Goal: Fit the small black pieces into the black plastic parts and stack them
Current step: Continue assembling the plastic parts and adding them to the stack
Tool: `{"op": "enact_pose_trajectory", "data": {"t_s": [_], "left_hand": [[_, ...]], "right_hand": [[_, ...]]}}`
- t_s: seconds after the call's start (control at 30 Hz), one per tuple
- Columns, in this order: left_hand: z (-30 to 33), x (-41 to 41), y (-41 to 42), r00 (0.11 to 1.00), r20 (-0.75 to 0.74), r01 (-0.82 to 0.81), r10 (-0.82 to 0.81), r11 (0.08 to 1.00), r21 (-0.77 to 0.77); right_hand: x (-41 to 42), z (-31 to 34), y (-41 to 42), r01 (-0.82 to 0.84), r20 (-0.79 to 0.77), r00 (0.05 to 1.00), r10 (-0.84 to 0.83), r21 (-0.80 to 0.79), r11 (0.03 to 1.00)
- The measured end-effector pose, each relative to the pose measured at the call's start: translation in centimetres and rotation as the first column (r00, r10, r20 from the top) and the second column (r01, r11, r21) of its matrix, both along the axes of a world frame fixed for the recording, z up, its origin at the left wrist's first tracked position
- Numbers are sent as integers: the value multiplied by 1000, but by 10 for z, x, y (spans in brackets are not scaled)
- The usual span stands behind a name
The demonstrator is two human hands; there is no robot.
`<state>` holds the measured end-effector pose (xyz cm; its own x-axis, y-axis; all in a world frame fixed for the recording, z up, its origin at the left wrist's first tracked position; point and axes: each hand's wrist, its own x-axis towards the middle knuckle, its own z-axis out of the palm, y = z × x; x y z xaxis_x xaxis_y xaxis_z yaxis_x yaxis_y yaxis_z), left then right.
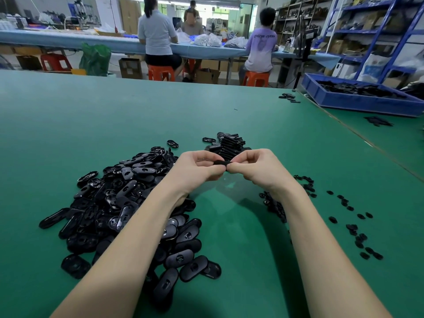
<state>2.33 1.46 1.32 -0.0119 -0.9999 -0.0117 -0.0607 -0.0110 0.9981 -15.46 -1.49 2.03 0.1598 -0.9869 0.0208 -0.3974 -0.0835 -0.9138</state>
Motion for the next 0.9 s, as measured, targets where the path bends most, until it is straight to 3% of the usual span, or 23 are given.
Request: {"op": "enact_pose_trajectory", "data": {"t_s": [0.4,0.53,0.63,0.73,0.9], "left_hand": [[-6,-4,-3,991,84,-102,99,995,23],[-9,-1,-6,991,36,-131,130,991,10],[-12,-1,-8,989,-8,-145,146,989,35],[-14,-1,-10,987,-30,-155,157,987,42],[-13,0,-13,984,-96,-144,148,988,47]], "right_hand": [[13,-12,0,29,12,1000,-28,-84,996],[7,-7,2,-56,51,997,62,-105,993],[2,-6,5,-119,-19,993,118,-174,978],[4,-10,4,-94,-72,994,79,-229,969],[1,-14,2,-35,-60,998,24,-188,982]]}}
